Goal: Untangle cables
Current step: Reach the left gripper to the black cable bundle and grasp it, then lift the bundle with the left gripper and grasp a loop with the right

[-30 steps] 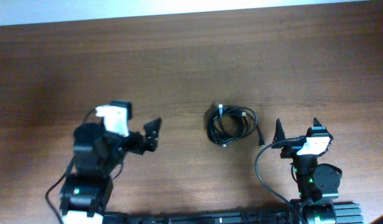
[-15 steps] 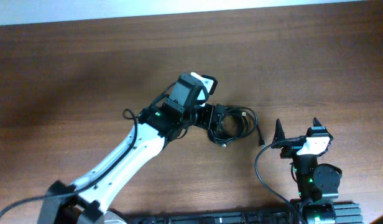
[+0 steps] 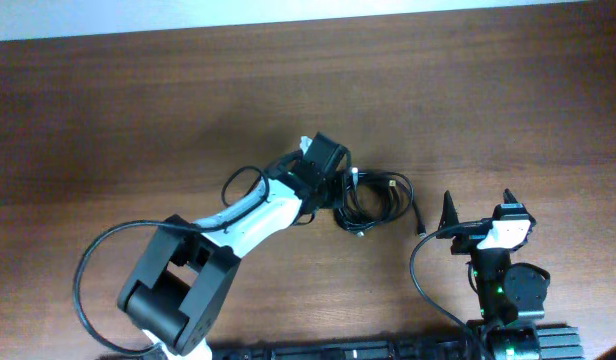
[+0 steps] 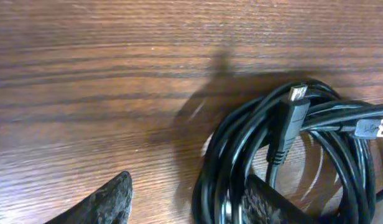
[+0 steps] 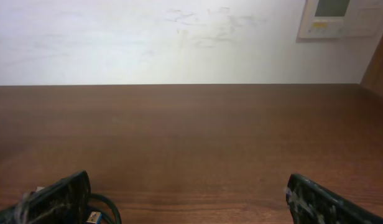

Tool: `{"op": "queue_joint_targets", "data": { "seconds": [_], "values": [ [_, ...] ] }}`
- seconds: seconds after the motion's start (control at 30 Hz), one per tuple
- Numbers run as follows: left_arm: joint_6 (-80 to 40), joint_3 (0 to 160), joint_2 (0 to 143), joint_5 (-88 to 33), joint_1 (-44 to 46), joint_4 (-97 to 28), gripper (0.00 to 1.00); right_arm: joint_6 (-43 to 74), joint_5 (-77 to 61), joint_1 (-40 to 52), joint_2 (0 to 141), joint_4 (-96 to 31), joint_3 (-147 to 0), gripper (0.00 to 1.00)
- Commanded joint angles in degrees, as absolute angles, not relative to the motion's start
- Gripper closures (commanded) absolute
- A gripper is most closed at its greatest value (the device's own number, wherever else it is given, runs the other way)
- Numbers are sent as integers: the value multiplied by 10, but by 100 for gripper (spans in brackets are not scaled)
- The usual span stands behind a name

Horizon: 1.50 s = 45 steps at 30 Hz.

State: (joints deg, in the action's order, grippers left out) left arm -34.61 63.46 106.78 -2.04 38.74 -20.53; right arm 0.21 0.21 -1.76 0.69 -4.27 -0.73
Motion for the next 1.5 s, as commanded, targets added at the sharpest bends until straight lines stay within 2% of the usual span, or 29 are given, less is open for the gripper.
{"op": "queue_joint_targets", "data": {
  "seconds": [0.0,0.07,0.13,0.2,0.27,0.3,0.37,0.47,0.5,0.53,0.6,0.67,0.7,0.73,0.8,0.87,0.93,0.97,1.0,1.1,1.13,1.2,1.27,1.33,1.4,1.47],
  "values": [
    [-354,644,1082,-28,391,-197,44,2,7,-14,4,-45,-3,1],
    [-353,644,1082,-27,400,-192,45,2,7,-14,4,-45,-3,1],
    [-352,644,1091,-27,411,-191,60,2,7,-14,4,-45,-3,2],
    [-357,644,1110,-28,412,-189,62,2,7,-14,4,-45,-3,1],
    [-369,648,1120,-41,404,-178,94,2,7,-14,4,-45,-3,1],
    [-369,665,1118,-31,395,-194,100,2,7,-14,4,-45,-3,1],
    [-376,713,1099,4,367,-262,100,2,7,-14,4,-45,-3,1],
    [-607,760,1045,112,322,-399,100,2,7,-14,4,-45,-3,1],
    [-771,760,1024,109,302,-474,100,2,7,-14,4,-45,-3,1],
    [-827,760,1024,101,299,-503,100,2,7,-14,4,-45,-3,1],
    [-833,760,1024,101,300,-517,100,2,7,-14,4,-45,-3,1],
    [-833,760,1025,105,300,-517,76,2,7,-14,4,-45,-3,1],
    [-832,760,1025,105,300,-519,54,2,7,-14,4,-45,-3,1],
    [-828,760,1025,106,299,-520,43,2,7,-14,4,-44,-3,2],
    [-718,760,1025,141,299,-520,47,10,-17,-14,4,-34,-3,1],
    [-594,760,1026,181,299,-520,53,86,-164,-14,4,-31,-3,1],
    [-523,759,1037,191,299,-522,51,132,-278,-14,4,-8,-3,1],
    [-521,759,1045,189,298,-526,48,131,-307,-14,4,12,-3,1],
    [-520,758,1053,190,293,-531,46,130,-288,-14,4,21,-4,1],
    [-491,758,1068,193,292,-555,53,130,-225,-14,55,0,-58,1],
    [-491,758,1077,193,291,-567,55,130,-214,-14,100,-22,-98,2],
    [-491,757,1102,186,279,-565,56,130,-212,-14,291,-102,-233,2],
    [-491,757,1108,178,279,-560,55,130,-263,-14,430,-157,-338,2],
    [-491,757,1109,157,279,-541,56,130,-371,-14,537,-167,-400,1],
    [-491,757,1109,134,279,-510,50,130,-540,-14,664,-147,-413,2],
    [-491,757,1109,126,279,-501,50,130,-629,-14,743,-124,-413,1]
  ]
}}
